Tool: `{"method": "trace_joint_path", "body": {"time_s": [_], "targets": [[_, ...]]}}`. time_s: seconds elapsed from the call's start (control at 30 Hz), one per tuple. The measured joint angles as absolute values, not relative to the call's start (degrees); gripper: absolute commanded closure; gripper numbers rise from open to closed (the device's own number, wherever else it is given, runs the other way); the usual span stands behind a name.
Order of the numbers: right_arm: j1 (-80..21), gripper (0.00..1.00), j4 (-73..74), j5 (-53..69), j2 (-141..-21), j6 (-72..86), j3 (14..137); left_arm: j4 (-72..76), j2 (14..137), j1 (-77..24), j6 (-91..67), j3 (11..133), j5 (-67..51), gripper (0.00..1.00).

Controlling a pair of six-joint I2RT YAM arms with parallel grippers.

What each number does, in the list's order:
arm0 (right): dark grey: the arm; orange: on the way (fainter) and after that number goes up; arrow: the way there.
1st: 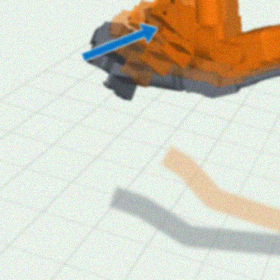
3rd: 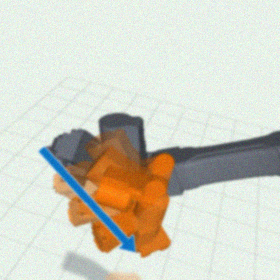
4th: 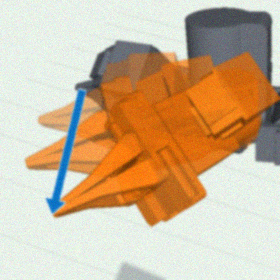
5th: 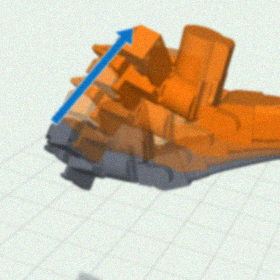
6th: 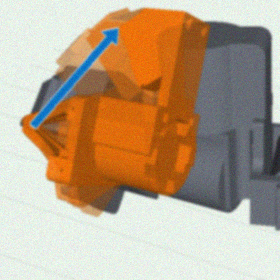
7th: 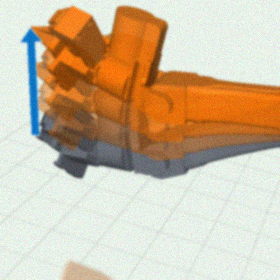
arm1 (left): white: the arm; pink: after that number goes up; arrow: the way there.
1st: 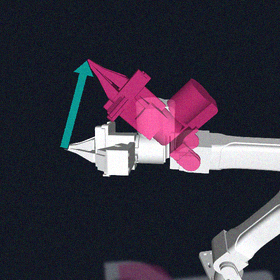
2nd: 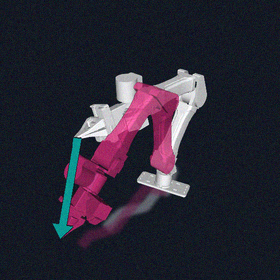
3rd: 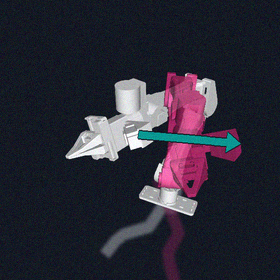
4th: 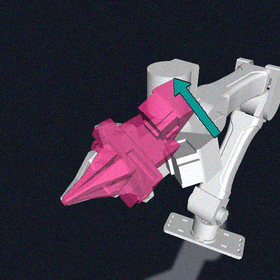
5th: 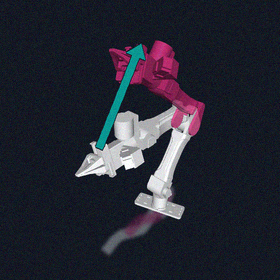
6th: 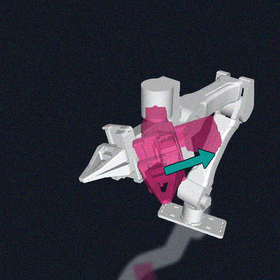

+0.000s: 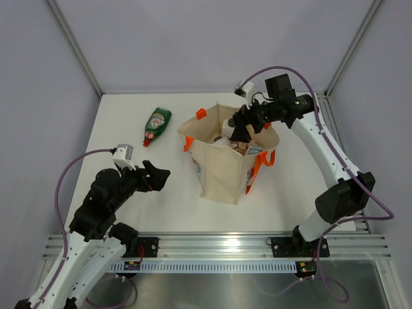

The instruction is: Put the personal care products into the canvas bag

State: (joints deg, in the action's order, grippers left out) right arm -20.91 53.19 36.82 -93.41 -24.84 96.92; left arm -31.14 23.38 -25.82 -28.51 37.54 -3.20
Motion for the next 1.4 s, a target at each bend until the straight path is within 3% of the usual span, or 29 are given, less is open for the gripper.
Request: {"method": "trace_joint_path", "body": {"time_s": [0.33,0.67,0.97,1.23,1.4], "targets": [[-17.1,0.01,53.9,36.2,-83.8,-24.2,101.2,-32.5,30.9,-25.8,-27.4,38.1,2.1,0.01],[-12.9,0.00,53.0,40.2,-70.5,-22.8,90.2,-33.7,42.8,-24.1,-20.7,44.8,10.7,0.01],[-4.7,0.01,51.6,47.1,-68.6,-23.0,83.9,-26.3,68.1,-8.5,-13.7,56.7,1.7,0.01],[1.0,0.00,47.5,53.8,-69.2,-22.9,78.7,-22.6,96.9,-6.2,-8.8,75.5,-3.8,0.01],[2.2,0.00,45.7,55.7,-69.3,-22.9,75.5,-22.9,107.3,-3.6,-8.6,84.8,-4.5,0.01]]}}
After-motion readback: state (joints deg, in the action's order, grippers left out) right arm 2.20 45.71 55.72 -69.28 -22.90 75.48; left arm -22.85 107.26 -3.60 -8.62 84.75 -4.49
